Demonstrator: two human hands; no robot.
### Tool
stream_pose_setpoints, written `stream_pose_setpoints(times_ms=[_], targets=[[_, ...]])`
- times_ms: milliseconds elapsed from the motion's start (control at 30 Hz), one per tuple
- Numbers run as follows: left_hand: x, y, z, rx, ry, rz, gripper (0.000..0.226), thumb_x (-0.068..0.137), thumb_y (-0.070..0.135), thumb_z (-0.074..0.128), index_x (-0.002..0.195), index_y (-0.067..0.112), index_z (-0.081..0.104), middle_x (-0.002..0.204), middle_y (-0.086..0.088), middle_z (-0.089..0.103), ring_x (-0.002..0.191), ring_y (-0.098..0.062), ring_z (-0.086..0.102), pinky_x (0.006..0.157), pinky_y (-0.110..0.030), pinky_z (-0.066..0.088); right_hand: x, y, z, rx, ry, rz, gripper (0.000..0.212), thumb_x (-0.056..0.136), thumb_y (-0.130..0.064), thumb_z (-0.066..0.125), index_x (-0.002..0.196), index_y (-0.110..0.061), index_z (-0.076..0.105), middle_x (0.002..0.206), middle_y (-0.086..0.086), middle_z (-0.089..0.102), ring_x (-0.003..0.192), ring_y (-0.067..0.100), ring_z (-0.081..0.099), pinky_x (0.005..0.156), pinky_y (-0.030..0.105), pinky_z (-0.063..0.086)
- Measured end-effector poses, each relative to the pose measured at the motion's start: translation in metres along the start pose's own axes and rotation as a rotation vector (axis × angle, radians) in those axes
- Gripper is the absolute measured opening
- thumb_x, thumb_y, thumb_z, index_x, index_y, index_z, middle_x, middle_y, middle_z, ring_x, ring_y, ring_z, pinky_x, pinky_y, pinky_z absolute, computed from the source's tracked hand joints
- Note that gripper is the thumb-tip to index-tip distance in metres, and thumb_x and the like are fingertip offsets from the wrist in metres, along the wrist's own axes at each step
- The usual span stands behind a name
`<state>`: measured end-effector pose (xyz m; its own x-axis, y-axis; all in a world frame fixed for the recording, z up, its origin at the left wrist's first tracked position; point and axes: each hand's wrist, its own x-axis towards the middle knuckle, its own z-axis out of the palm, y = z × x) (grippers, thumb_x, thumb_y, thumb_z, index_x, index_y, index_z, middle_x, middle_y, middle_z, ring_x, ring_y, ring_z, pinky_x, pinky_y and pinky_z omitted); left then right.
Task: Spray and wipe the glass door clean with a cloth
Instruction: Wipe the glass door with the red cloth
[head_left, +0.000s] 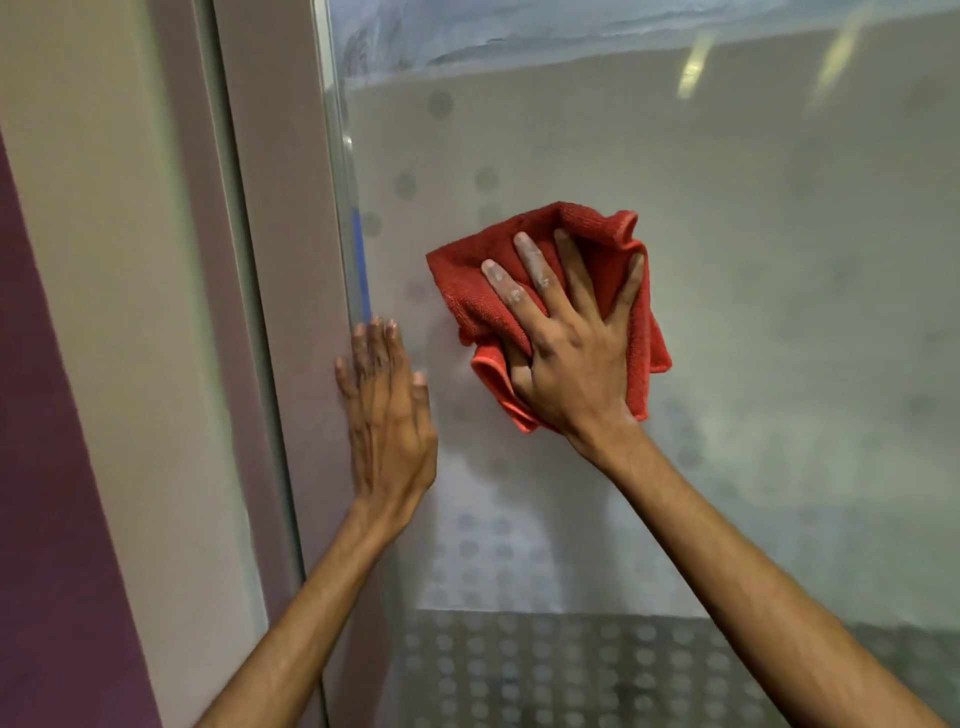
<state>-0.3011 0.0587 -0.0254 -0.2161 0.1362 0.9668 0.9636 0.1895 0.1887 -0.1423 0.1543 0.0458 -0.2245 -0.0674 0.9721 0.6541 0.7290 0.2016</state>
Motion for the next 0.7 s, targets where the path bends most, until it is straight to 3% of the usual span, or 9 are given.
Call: stream_pose_setpoints(times_ms=[167, 700], targets=[[0.003, 0.046, 0.018, 0.005, 0.034, 0.037, 0.054, 0.104, 0.018, 0.028, 0.154, 0.0, 0.016, 0.163, -0.014, 0.01, 0.152, -0.025, 0.002, 0.123, -0.046, -0.003, -0.013, 0.05, -0.015, -0.016, 0.031, 0.042, 0.056, 0.095, -0.055, 0.044, 0.148, -0.039, 0.042, 0.16, -0.004, 0.034, 0.152, 0.023, 0.023, 0.115, 0.071, 0.009], [0.01, 0.223, 0.078, -0.059, 0.04, 0.123, 0.06, 0.101, 0.019, 0.035, 0.155, 0.001, 0.015, 0.164, -0.016, 0.013, 0.153, -0.032, 0.005, 0.124, -0.04, -0.004, -0.056, 0.225, -0.07, -0.119, 0.071, 0.09, 0.057, 0.098, -0.06, 0.04, 0.149, -0.034, 0.043, 0.16, 0.002, 0.034, 0.151, 0.024, 0.025, 0.115, 0.069, 0.013]])
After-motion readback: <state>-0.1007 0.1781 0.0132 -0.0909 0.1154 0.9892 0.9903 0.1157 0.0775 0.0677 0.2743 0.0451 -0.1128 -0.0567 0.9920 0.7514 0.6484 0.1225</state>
